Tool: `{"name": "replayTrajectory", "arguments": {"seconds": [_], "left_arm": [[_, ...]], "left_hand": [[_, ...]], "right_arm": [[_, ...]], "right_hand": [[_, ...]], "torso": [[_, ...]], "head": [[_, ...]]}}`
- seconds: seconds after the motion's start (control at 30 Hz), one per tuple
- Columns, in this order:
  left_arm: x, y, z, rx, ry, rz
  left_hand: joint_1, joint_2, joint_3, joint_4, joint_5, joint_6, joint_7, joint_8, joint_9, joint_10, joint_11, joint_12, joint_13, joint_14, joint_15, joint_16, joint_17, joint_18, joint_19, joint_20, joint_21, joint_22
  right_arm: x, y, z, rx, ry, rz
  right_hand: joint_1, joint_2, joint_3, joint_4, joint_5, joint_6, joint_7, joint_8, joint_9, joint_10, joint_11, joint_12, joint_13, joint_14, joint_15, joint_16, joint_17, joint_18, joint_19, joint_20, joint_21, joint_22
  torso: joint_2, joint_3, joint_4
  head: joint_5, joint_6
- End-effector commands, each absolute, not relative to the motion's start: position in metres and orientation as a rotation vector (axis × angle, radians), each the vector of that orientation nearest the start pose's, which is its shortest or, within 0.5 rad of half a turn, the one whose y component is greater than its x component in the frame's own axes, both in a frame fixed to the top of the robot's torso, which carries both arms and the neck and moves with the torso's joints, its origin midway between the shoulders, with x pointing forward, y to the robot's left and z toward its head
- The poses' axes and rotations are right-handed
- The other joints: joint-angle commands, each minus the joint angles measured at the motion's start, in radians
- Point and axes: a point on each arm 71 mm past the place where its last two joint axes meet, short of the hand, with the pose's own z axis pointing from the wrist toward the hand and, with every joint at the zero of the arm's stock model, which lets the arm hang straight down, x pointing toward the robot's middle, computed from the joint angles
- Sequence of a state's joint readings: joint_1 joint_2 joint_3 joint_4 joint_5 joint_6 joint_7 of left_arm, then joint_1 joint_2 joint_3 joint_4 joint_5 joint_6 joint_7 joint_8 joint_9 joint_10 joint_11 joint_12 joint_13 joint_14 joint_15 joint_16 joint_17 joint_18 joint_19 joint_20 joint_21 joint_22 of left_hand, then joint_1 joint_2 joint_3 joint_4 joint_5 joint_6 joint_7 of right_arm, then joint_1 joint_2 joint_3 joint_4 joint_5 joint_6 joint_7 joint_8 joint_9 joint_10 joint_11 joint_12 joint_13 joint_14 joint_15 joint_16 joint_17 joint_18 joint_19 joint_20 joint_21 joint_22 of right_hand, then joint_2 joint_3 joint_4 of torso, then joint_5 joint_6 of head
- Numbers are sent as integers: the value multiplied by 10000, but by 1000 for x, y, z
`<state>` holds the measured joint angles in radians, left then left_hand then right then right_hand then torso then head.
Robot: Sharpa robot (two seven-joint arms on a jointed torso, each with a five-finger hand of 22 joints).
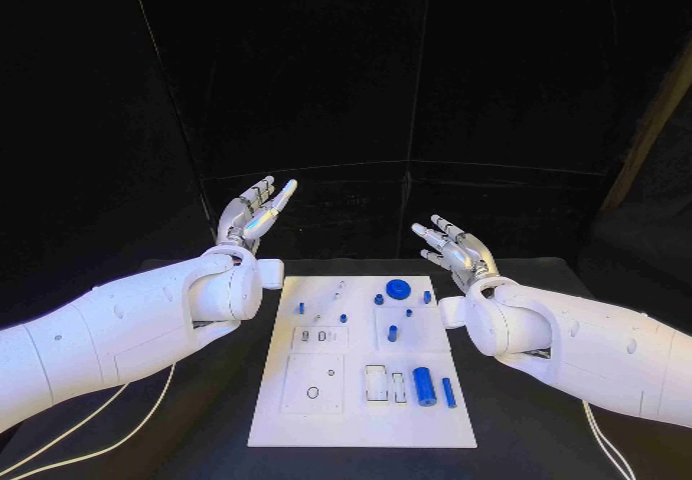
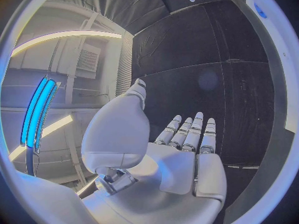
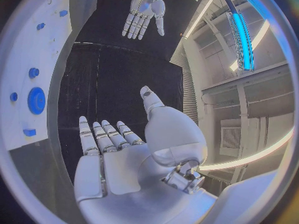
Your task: Assemble the parts on the task board
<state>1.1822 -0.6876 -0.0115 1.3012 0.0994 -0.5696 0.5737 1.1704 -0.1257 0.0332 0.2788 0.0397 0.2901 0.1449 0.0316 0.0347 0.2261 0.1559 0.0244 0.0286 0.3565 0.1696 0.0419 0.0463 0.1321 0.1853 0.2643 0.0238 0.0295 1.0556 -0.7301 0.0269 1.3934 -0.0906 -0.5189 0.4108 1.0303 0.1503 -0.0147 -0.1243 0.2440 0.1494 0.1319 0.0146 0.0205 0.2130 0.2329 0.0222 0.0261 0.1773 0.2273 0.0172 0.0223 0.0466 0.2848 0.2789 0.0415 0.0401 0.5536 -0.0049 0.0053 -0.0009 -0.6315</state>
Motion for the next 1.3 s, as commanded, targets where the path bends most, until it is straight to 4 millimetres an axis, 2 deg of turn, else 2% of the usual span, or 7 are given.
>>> {"name": "replayTrajectory", "arguments": {"seconds": [0.03, 0.17, 0.4, 0.6, 0.77, 0.9, 1.3], "left_arm": [[535, 215, -178, -11671, 10382, -14594], [535, 215, -178, -11668, 10371, -14605], [536, 229, -178, -11807, 10381, -14807], [531, 231, -175, -11648, 10457, -14972], [527, 230, -174, -11638, 10590, -15136], [521, 227, -172, -11673, 10790, -15382], [502, 224, -162, -11640, 11156, -16063]], "left_hand": [[445, -2, 53, 141, 72, 257, 505, 66, 37, 243, 174, 77, 36, 361, 111, 86, 51, 309, 98, 238, 93, 29], [488, 94, 87, 124, 71, 472, 658, 110, 65, 541, 339, 129, 70, 744, 189, 167, 103, 370, 340, 279, 153, 67], [721, 464, 93, 2, 59, 1865, 694, 408, 229, 2309, 936, 450, 224, 3371, 554, 817, 425, 121, 3078, 284, 944, 484], [1077, 750, 13, -341, 70, 4032, 745, 922, 473, 5612, 746, 1173, 503, 5095, 191, 1427, 613, 373, 5787, 165, 1910, 865], [1320, 944, -69, -667, 64, 5342, 919, 1188, 574, 6409, 440, 1288, 454, 5995, -114, 1675, 664, 531, 6724, 44, 2199, 926], [1395, 1057, -151, -833, 64, 5576, 910, 1184, 542, 6648, 391, 1234, 392, 6184, -165, 1624, 618, 511, 6954, -25, 2168, 871], [1634, 1219, -244, -1216, 65, 5706, 933, 1050, 436, 6817, 392, 1048, 355, 6344, -177, 1484, 525, 491, 7142, -61, 2012, 737]], "right_arm": [[497, -193, -234, 10761, 14931, 14250], [501, -193, -235, 10566, 15278, 14392], [514, -213, -221, 8339, 14470, 12715], [520, -216, -204, 6271, 14555, 11820], [524, -216, -192, 4459, 14768, 11063], [525, -211, -183, 2794, 15316, 10335], [524, -191, -171, -1228, 16344, 7170]], "right_hand": [[796, 47, 14, -352, -89, 674, 1557, 152, 85, 1003, 253, 174, 98, 768, 215, 159, 83, 251, 306, 143, 109, 58], [1640, -3, 124, -862, -250, 2284, 1594, 444, 255, 3289, 322, 601, 281, 2977, 248, 632, 275, 582, 1602, 126, 513, 277], [2741, 19, 511, -1656, -131, 6860, 1172, 1428, 629, 7255, -365, 1663, 404, 7428, -595, 1831, 521, 1377, 4633, 51, 1887, 835], [3056, -270, 1172, -1685, -157, 7704, 898, 1226, 454, 8218, -651, 1308, 338, 8684, -972, 1744, 463, 1381, 5431, -298, 2397, 964], [3072, -626, 1713, -1675, -48, 8065, 820, 1016, 446, 8718, -802, 987, 347, 9546, -1208, 1680, 524, 1377, 5893, -572, 2837, 1132], [3116, -965, 2018, -1661, -6, 8328, 712, 861, 454, 9067, -948, 741, 352, 10679, -1568, 1932, 749, 1367, 6571, -961, 3714, 1581], [2947, -1516, 2076, -1610, 121, 9060, 327, 695, 463, 10061, -1435, 496, 387, 13289, -2283, 3983, 2160, 1353, 7552, -1869, 6929, 3508]], "torso": [[2, -1, 2], [2, -1, 2], [103, -28, 74], [248, -31, 116], [390, -32, 140], [595, -32, 129], [1157, -191, 252]], "head": [[2, -1], [2, -1], [-75, -226], [-94, -187], [-105, -174], [-111, -123], [-200, -58]]}}
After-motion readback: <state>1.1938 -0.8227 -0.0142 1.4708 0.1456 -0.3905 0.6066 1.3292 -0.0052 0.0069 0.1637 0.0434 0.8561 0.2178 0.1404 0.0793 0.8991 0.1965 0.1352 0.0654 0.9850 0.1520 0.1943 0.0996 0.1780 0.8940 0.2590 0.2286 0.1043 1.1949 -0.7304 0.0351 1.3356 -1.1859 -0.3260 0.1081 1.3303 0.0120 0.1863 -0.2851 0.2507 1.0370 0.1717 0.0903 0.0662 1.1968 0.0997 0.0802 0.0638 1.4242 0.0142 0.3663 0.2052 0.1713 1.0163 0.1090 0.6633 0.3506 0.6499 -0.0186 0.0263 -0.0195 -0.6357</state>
